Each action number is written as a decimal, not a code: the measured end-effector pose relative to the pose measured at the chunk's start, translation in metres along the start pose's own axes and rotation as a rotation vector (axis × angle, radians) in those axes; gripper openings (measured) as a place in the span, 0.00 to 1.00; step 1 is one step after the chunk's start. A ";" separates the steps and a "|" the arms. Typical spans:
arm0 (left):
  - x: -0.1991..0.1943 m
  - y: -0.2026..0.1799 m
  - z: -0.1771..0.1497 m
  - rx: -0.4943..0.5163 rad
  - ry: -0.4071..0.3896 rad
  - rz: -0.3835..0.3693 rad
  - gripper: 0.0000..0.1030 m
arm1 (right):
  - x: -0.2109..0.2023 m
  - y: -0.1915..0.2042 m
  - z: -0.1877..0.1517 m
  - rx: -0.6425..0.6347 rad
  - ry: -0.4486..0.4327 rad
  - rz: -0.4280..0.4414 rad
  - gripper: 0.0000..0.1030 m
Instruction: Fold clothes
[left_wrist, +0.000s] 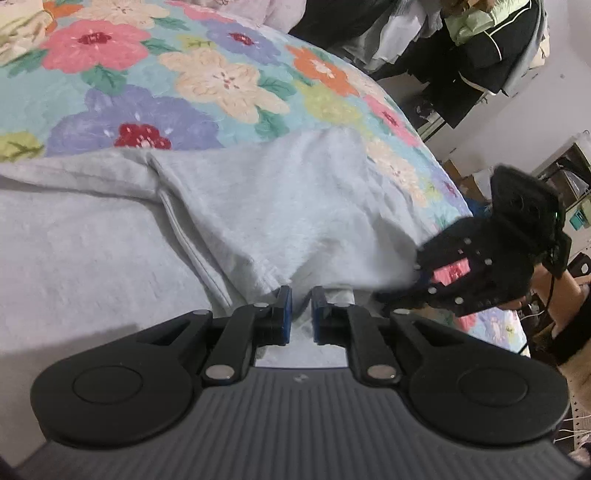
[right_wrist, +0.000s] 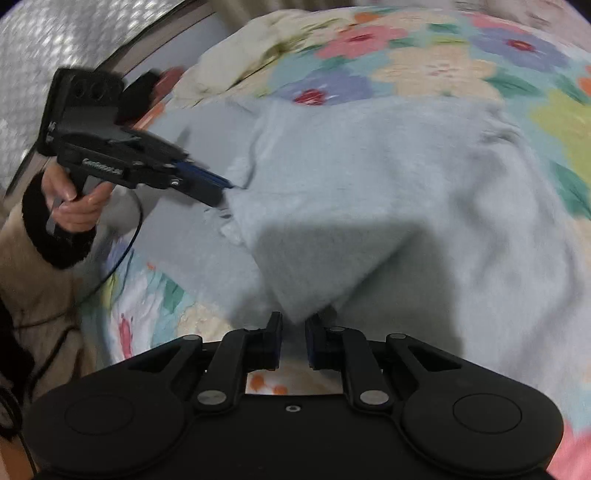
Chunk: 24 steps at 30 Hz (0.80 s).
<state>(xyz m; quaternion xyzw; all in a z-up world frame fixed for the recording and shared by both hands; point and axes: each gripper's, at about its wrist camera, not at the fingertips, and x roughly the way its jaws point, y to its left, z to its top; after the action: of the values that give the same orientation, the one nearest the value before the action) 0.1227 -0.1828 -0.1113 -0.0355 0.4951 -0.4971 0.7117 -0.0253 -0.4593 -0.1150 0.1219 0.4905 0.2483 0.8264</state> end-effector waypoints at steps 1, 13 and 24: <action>-0.007 0.005 0.004 -0.013 -0.023 0.007 0.17 | -0.006 -0.002 -0.004 0.026 -0.003 -0.006 0.33; 0.005 0.065 0.011 -0.242 -0.160 0.052 0.44 | -0.003 -0.093 0.024 0.525 -0.186 0.066 0.66; 0.018 0.054 0.049 -0.217 -0.230 0.006 0.06 | -0.002 -0.070 0.081 0.302 -0.412 0.025 0.11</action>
<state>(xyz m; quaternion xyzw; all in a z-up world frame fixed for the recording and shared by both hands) 0.1954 -0.1908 -0.1282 -0.1675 0.4613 -0.4313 0.7570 0.0643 -0.5167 -0.1050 0.2978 0.3419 0.1525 0.8782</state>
